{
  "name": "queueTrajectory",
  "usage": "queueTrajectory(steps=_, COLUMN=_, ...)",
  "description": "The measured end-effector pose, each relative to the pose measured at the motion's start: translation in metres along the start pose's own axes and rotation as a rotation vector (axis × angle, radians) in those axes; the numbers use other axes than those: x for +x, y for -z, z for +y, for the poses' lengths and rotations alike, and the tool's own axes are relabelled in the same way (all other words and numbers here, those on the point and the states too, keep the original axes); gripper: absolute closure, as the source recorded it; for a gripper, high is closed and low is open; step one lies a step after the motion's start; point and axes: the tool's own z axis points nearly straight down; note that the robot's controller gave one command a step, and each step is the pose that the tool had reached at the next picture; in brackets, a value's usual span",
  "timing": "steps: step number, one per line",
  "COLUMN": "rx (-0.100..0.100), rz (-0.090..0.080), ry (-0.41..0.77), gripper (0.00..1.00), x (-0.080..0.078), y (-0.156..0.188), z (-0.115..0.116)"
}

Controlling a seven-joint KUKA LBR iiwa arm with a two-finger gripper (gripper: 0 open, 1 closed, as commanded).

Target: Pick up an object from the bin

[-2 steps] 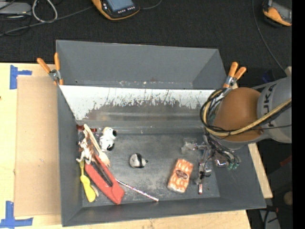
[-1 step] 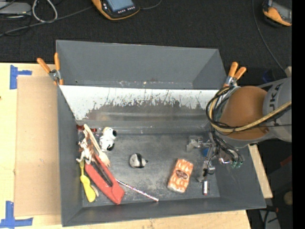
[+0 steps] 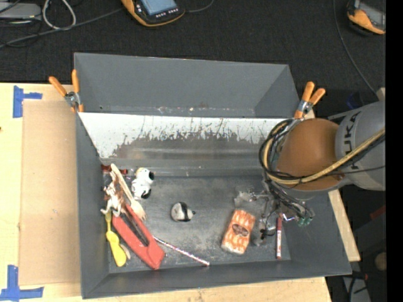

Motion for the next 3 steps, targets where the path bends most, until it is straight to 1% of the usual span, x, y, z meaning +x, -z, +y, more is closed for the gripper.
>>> queueTrajectory(steps=1, rx=-0.002, rz=0.0, ry=-0.007, gripper=1.0, x=-0.005, y=0.0, z=0.027)
queueTrajectory(steps=2, rx=-0.002, rz=-0.001, ry=-0.013, gripper=1.0, x=-0.004, y=0.0, z=0.024)
queueTrajectory(steps=3, rx=-0.002, rz=-0.001, ry=0.152, gripper=1.0, x=-0.029, y=0.002, z=0.027)
